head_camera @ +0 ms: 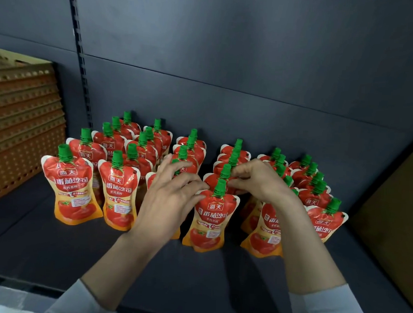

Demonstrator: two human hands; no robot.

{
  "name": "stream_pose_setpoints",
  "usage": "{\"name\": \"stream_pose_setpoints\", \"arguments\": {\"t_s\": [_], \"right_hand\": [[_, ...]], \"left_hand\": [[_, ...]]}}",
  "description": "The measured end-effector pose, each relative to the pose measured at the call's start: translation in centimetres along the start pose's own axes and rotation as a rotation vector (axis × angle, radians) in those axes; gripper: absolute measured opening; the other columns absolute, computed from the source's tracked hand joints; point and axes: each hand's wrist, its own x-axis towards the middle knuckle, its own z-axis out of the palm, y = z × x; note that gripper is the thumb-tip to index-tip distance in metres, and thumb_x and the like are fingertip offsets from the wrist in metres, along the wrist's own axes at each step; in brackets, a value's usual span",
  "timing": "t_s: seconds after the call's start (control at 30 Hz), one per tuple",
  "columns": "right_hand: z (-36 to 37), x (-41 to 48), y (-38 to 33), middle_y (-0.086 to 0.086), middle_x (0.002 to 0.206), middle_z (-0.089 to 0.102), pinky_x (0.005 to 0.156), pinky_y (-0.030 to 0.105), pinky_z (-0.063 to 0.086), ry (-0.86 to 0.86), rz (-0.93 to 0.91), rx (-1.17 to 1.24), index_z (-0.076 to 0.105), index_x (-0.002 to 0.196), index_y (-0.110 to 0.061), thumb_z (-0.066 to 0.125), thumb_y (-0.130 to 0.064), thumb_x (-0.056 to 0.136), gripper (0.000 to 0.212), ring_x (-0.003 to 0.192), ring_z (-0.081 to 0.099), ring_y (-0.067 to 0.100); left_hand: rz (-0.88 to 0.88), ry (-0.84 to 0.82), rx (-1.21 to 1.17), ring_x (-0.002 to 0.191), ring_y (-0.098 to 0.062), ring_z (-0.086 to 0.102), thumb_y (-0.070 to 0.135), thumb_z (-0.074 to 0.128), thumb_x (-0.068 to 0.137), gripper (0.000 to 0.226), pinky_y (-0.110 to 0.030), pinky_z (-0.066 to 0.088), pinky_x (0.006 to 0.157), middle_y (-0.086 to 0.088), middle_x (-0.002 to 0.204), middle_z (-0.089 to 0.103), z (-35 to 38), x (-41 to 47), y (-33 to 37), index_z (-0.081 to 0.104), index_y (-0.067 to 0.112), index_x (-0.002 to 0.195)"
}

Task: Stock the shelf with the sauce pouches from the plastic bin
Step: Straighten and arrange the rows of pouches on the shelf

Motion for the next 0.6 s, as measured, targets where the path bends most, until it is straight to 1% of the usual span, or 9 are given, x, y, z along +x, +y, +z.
{"name": "stream_pose_setpoints", "arguments": {"t_s": [0.07, 0.1, 0.17, 0.23, 0.27, 0.3, 0.4, 0.5, 0.6], "right_hand": [[-0.8, -0.4, -0.3, -0.004, 0.09, 0.077, 0.079, 0.034, 0.062, -0.013, 0.011, 0.099, 0.079, 0.094, -0.017, 0.075, -0.021, 0.087, 0.01, 0.086, 0.074, 0.014], [-1.4, -0.5, -0.4, -0.003, 0.089, 0.077, 0.077, 0.033, 0.062, 0.017, 0.018, 0.137, 0.079, 0.094, -0.018, 0.073, -0.026, 0.088, 0.012, 0.085, 0.074, 0.014], [-2.6, -0.3, -0.5, -0.004, 0.084, 0.076, 0.079, 0.034, 0.061, 0.182, 0.018, 0.127, 0.078, 0.09, -0.023, 0.07, -0.031, 0.091, 0.011, 0.083, 0.074, 0.015], [-3.4, 0.9, -0.5, -0.007, 0.083, 0.076, 0.088, 0.04, 0.058, 0.348, -0.001, 0.002, 0.076, 0.087, -0.026, 0.071, -0.028, 0.089, 0.006, 0.087, 0.072, 0.016], [-3.5, 1.6, -0.7, -0.007, 0.087, 0.075, 0.094, 0.041, 0.055, 0.345, -0.005, -0.058, 0.076, 0.09, -0.028, 0.073, -0.026, 0.088, 0.005, 0.094, 0.07, 0.017], [-3.4, 2.1, -1.1, -0.006, 0.091, 0.075, 0.098, 0.041, 0.052, 0.294, -0.003, -0.108, 0.076, 0.094, -0.029, 0.075, -0.025, 0.086, 0.009, 0.1, 0.067, 0.018], [-2.9, 3.6, -2.1, -0.008, 0.093, 0.068, 0.103, 0.04, 0.047, 0.121, -0.001, -0.274, 0.078, 0.096, -0.027, 0.078, -0.025, 0.083, 0.013, 0.11, 0.061, 0.02], [-2.8, 4.4, -2.6, -0.008, 0.093, 0.068, 0.098, 0.037, 0.051, 0.082, -0.039, -0.311, 0.079, 0.092, -0.026, 0.08, -0.024, 0.081, 0.01, 0.107, 0.064, 0.018], [-2.4, 4.9, -2.7, -0.001, 0.095, 0.075, 0.095, 0.037, 0.053, 0.073, -0.066, -0.246, 0.077, 0.079, -0.034, 0.083, -0.026, 0.078, 0.01, 0.104, 0.065, 0.016]], "left_hand": [[0.002, 0.002, -0.007, 0.119, -0.023, 0.051, 0.028, 0.067, 0.088, 0.017, -0.048, 0.02, 0.118, 0.004, 0.1, 0.07, 0.1, 0.0, -0.1, 0.075, 0.018, 0.1], [0.002, 0.005, -0.012, 0.119, -0.022, 0.051, 0.03, 0.064, 0.088, 0.019, -0.048, 0.02, 0.118, 0.004, 0.1, 0.07, 0.1, 0.0, -0.2, 0.075, 0.019, 0.099], [0.0, 0.008, -0.016, 0.119, -0.022, 0.051, 0.033, 0.062, 0.087, 0.022, -0.047, 0.019, 0.119, 0.005, 0.1, 0.069, 0.2, 0.1, -0.3, 0.075, 0.019, 0.099], [-0.001, 0.006, -0.021, 0.12, -0.022, 0.052, 0.032, 0.063, 0.087, 0.021, -0.047, 0.019, 0.119, 0.005, 0.101, 0.069, 0.2, 0.1, -0.5, 0.075, 0.02, 0.099], [0.001, 0.004, -0.026, 0.12, -0.022, 0.052, 0.032, 0.063, 0.087, 0.021, -0.047, 0.019, 0.119, 0.006, 0.101, 0.069, 0.2, 0.0, -0.5, 0.075, 0.02, 0.099], [0.003, 0.002, -0.032, 0.12, -0.022, 0.052, 0.032, 0.063, 0.087, 0.02, -0.048, 0.02, 0.118, 0.006, 0.102, 0.069, 0.1, 0.0, -0.5, 0.075, 0.02, 0.098], [0.008, -0.01, -0.026, 0.121, -0.022, 0.051, 0.033, 0.063, 0.087, 0.02, -0.049, 0.022, 0.117, 0.006, 0.102, 0.068, 0.0, 0.1, -0.7, 0.075, 0.021, 0.098], [0.015, -0.032, -0.028, 0.123, -0.023, 0.05, 0.035, 0.062, 0.088, 0.022, -0.051, 0.025, 0.116, 0.007, 0.103, 0.067, -0.1, 0.2, -1.1, 0.075, 0.022, 0.098], [0.016, -0.057, -0.028, 0.124, -0.023, 0.049, 0.038, 0.06, 0.088, 0.023, -0.051, 0.027, 0.115, 0.008, 0.104, 0.067, -0.3, 0.2, -1.3, 0.075, 0.023, 0.098]]}}
